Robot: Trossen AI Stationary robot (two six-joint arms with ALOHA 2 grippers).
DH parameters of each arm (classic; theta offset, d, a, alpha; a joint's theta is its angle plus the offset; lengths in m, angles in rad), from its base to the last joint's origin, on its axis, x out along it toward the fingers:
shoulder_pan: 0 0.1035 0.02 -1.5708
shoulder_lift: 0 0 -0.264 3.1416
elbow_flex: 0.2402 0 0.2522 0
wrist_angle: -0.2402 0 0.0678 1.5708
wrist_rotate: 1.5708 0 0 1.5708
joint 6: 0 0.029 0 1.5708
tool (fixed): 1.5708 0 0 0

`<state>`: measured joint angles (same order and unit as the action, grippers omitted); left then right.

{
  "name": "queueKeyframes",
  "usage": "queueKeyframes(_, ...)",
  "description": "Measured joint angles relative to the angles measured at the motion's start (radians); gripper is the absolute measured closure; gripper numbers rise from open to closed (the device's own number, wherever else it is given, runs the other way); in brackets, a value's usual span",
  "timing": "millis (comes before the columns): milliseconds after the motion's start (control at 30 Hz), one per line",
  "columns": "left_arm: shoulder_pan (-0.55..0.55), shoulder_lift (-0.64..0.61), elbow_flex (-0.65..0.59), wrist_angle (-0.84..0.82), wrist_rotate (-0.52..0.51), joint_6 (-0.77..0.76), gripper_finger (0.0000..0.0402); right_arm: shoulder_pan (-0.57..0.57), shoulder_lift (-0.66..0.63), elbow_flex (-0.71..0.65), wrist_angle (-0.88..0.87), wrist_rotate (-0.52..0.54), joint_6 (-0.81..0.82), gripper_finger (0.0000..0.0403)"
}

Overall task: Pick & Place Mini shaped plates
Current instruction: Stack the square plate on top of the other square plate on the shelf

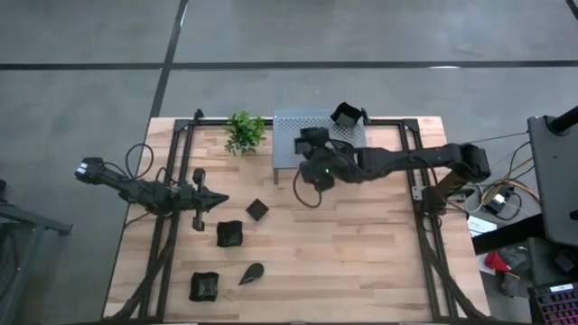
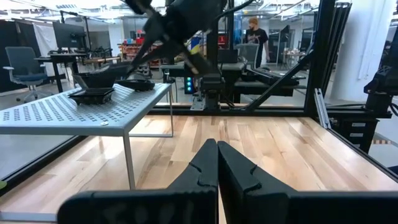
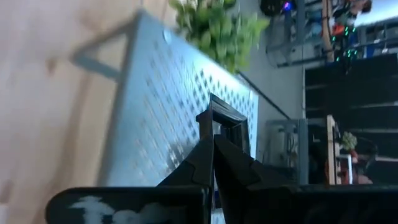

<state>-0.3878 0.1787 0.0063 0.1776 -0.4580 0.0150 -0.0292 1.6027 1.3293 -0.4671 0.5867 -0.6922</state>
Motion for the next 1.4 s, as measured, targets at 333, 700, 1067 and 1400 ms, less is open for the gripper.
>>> queueKeyframes(333, 0.0, 0.0, 0.0, 0.0, 0.0, 0.0, 0.0401, -0.094, 0.001, -0.029, 0.026, -0.016, -0.15, 0.0395)
queueKeyframes(700, 0.0, 0.0, 0.0, 0.0, 0.0, 0.0, 0.0401, -0.154, 0.003, -0.03, 0.036, -0.063, -0.219, 0.0395)
queueKeyframes(1067, 0.0, 0.0, 0.0, 0.0, 0.0, 0.0, 0.0401, -0.188, 0.003, -0.031, 0.012, -0.117, -0.177, 0.0394)
queueKeyframes(1400, 0.0, 0.0, 0.0, 0.0, 0.0, 0.0, 0.0401, -0.199, 0.003, -0.034, 0.005, -0.121, -0.174, 0.0394)
